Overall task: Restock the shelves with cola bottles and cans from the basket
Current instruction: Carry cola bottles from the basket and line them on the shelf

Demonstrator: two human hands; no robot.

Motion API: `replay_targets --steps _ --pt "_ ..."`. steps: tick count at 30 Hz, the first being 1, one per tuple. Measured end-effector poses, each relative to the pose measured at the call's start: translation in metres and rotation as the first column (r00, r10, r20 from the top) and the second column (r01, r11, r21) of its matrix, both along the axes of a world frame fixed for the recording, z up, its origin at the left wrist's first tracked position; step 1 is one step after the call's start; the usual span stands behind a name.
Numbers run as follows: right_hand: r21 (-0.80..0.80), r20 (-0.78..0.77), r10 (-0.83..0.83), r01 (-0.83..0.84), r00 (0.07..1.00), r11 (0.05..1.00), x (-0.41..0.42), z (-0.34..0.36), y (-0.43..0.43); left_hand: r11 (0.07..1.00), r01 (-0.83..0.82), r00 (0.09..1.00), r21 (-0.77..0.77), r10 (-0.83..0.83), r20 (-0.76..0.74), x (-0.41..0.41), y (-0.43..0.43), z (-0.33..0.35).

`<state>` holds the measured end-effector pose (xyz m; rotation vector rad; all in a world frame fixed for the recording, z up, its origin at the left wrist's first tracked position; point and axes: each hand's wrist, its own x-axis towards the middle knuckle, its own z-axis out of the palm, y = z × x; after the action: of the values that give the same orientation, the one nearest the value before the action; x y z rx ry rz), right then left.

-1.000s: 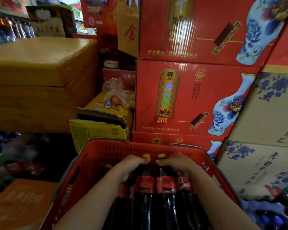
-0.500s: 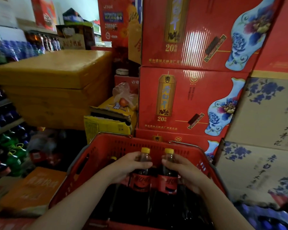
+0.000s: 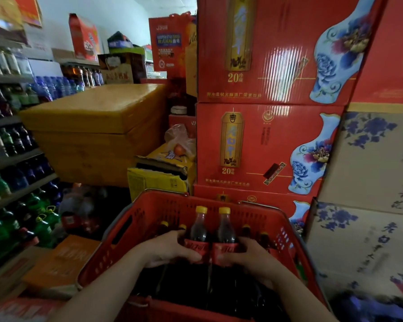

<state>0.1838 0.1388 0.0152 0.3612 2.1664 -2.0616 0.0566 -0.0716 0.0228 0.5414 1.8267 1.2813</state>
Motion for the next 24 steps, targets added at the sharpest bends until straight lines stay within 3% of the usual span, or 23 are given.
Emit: replay_targets --steps 8,14,24 --pt "0.056 -0.245 0.021 -0.008 0.969 0.998 -0.005 0.041 0.000 0.949 -0.143 0.983 0.282 0.169 -0.071 0.012 -0.001 0.041" --pt "-0.038 -0.396 0.019 -0.037 0.918 0.999 -0.022 0.084 -0.014 0.865 -0.220 0.940 0.452 0.312 -0.139 0.019 -0.015 0.090" --pt "-0.105 -0.510 0.215 -0.309 0.833 0.945 -0.072 0.118 -0.125 0.667 -0.502 0.741 0.550 0.660 -0.123 0.055 -0.133 0.124"
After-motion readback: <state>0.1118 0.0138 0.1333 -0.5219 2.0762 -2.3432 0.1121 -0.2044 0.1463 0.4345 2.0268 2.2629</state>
